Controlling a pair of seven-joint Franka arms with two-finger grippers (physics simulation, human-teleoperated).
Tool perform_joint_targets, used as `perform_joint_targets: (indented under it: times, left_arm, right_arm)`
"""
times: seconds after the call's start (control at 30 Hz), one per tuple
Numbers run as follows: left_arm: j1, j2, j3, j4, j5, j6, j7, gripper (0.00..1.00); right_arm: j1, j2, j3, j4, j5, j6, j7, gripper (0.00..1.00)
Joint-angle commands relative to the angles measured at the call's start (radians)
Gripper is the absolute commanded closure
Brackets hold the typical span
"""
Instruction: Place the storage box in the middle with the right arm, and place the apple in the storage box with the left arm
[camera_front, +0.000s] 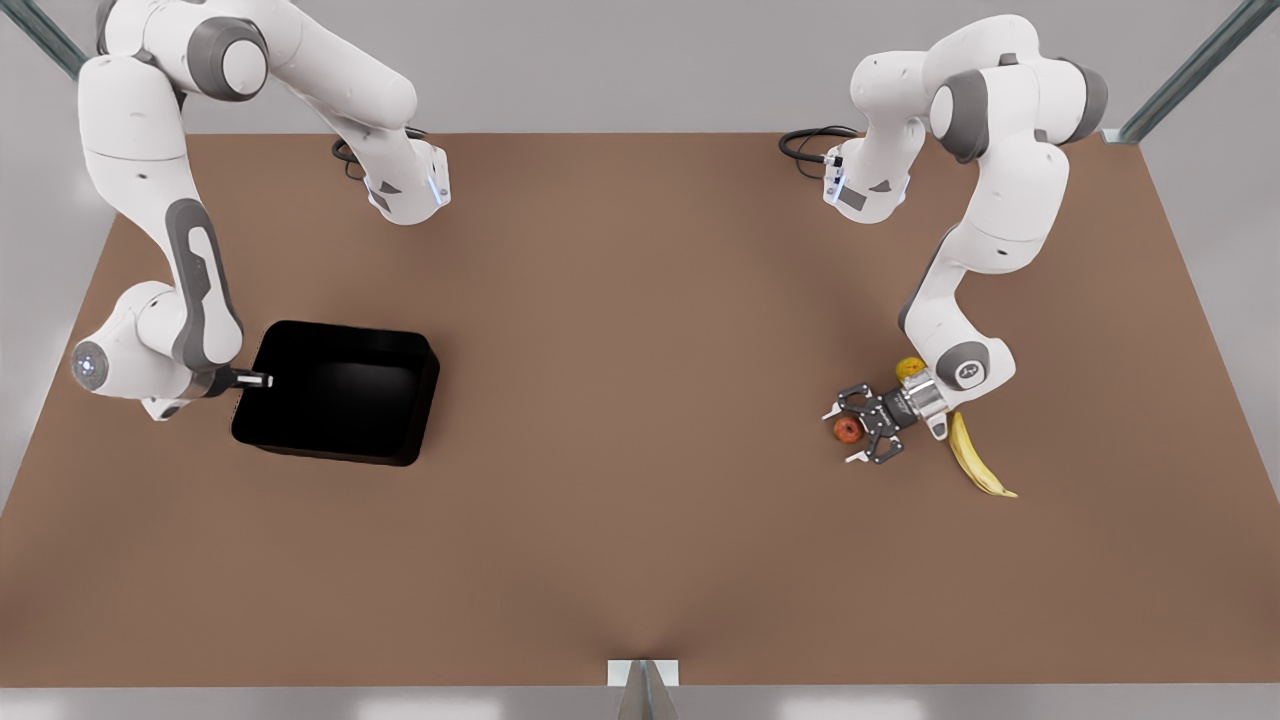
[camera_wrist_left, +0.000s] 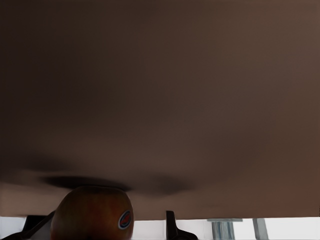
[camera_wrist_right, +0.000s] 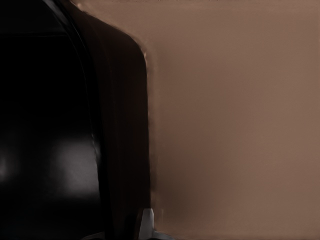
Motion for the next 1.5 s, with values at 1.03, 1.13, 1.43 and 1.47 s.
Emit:
perform_joint_targets:
  times: [1.03, 1.13, 1.43, 1.47]
  left_arm:
    - [0.035, 0.043, 0.006, -0.006, -0.102, -0.111, 0.02, 0.61]
    - [0.037, 0.043, 0.005, -0.006, -0.102, -0.111, 0.018, 0.67]
    - [0.038, -0.078, 0.012, 0.006, -0.007, -0.12, -0.077, 0.78]
    - [0.038, -0.095, 0.012, 0.028, 0.044, -0.12, -0.081, 0.78]
  right_arm:
    - [0.705, 0.238, 0.201, 0.617, 0.258, -0.177, 0.411, 0.0]
    - [0.679, 0.176, 0.198, 0.666, 0.402, -0.33, 0.416, 0.0]
    - [0.248, -0.581, 0.18, 0.118, -0.022, -0.388, 0.339, 0.0]
    - [0.236, -0.72, 0.175, -0.046, 0.011, -0.298, 0.335, 0.0]
